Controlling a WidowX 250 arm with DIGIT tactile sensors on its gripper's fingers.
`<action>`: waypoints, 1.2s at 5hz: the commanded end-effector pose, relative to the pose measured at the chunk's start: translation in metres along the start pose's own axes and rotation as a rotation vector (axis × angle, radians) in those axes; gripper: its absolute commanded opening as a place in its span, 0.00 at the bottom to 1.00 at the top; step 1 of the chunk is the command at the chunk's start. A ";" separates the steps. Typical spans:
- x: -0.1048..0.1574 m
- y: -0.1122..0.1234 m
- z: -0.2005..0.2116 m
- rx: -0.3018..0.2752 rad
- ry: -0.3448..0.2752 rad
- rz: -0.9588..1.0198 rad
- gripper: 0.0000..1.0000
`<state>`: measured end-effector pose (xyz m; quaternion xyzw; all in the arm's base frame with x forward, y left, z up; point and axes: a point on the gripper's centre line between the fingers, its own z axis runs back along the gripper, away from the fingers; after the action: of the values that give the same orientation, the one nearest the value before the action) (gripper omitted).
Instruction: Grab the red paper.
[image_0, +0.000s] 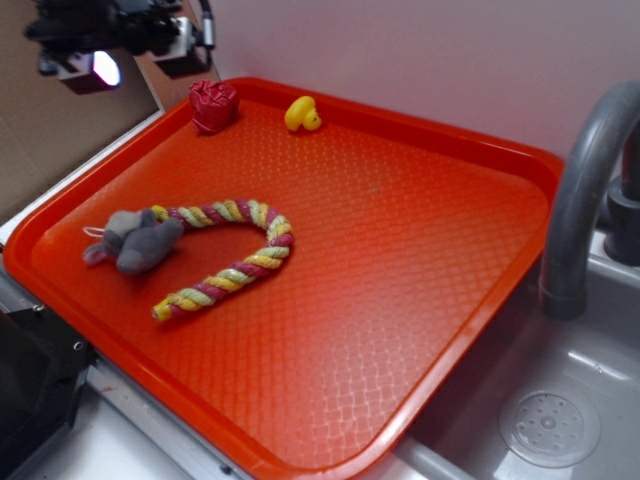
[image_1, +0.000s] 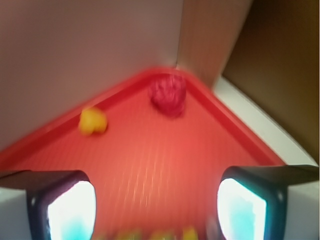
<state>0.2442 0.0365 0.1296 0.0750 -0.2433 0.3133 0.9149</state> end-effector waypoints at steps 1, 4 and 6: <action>0.068 0.009 -0.050 0.070 -0.098 0.121 1.00; 0.093 0.019 -0.109 0.231 -0.054 0.212 1.00; 0.081 0.018 -0.124 0.264 -0.002 0.173 1.00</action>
<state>0.3297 0.1132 0.0333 0.1817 -0.1740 0.4120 0.8758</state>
